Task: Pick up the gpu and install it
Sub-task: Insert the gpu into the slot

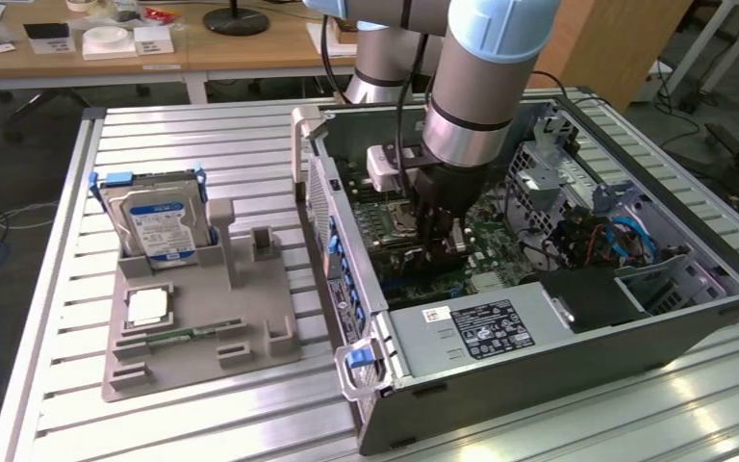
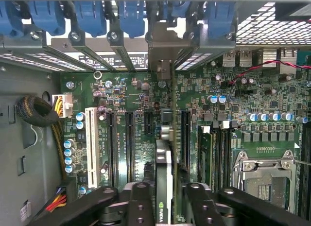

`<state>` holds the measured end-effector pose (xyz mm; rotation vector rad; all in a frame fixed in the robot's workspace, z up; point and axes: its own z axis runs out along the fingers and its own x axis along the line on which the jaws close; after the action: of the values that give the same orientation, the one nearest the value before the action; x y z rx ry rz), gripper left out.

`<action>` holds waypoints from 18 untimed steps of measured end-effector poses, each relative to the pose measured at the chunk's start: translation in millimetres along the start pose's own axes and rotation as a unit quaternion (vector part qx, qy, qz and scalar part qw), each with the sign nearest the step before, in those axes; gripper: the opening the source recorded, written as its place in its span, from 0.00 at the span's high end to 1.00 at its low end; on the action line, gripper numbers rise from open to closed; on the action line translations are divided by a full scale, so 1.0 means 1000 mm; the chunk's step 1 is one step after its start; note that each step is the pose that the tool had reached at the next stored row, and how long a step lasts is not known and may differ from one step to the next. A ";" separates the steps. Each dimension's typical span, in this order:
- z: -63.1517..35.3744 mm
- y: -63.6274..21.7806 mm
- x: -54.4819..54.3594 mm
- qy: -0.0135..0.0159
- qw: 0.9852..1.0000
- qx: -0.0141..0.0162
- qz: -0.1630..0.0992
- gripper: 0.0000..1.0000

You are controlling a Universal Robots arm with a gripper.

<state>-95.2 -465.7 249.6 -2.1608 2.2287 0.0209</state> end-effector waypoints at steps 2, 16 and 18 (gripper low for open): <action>0.0000 0.0000 0.000 0.000 1.000 0.000 0.000 0.73; 0.0000 0.0000 -0.001 0.000 1.000 0.000 0.000 0.74; 0.0000 0.0000 -0.001 0.000 1.000 0.000 0.000 0.74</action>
<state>-95.2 -464.3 249.6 -2.1612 2.2291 0.0202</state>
